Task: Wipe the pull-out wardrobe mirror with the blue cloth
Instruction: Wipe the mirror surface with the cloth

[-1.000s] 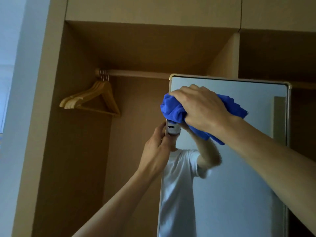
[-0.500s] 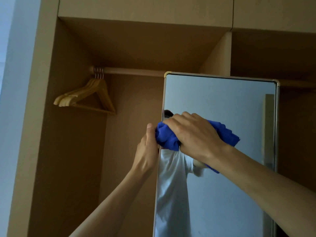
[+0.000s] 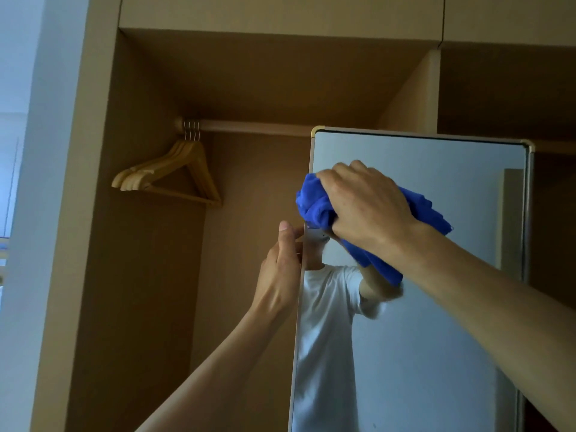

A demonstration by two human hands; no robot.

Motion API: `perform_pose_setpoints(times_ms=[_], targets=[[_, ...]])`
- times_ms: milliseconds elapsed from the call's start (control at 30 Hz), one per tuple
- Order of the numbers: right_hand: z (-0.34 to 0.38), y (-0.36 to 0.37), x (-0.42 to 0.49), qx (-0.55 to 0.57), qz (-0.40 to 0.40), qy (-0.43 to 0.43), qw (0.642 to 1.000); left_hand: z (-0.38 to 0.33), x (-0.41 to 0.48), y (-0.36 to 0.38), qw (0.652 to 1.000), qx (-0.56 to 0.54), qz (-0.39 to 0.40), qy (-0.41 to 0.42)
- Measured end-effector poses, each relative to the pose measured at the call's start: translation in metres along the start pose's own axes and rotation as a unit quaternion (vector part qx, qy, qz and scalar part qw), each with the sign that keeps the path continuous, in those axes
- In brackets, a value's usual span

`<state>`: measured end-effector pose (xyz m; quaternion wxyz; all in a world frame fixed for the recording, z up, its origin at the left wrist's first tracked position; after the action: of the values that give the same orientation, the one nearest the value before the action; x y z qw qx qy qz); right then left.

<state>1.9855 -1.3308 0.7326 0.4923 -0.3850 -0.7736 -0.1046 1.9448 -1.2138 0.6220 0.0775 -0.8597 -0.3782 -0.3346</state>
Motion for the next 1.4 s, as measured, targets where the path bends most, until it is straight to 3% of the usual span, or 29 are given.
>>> perform_pose_setpoints(times_ms=[267, 600, 1067, 1400], targets=[[0.027, 0.018, -0.051, 0.052, 0.054, -0.003, 0.997, 0.003, 0.0, 0.003, 0.999, -0.024, -0.026, -0.018], [-0.006, -0.004, 0.005, -0.015, -0.02, 0.037, 0.999, 0.002, -0.011, 0.006, 0.999, 0.035, -0.033, 0.016], [0.025, 0.019, -0.058, 0.065, 0.04, 0.008, 0.997, -0.001, -0.01, 0.012, 0.998, 0.035, -0.043, 0.013], [-0.05, -0.007, -0.016, 0.038, -0.013, 0.069, 0.997, -0.005, -0.018, 0.024, 0.99, 0.109, -0.081, 0.039]])
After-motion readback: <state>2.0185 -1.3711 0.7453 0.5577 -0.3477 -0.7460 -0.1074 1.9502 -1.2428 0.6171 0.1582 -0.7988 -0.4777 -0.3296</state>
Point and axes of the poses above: each hand's wrist, its own x-axis towards the middle knuckle, its own y-axis out of the palm, z = x × y, the point moved 3 cm from there along x, towards the middle knuckle, and after that the axes turned 5 degrees about -z, right-handed, at the moved point
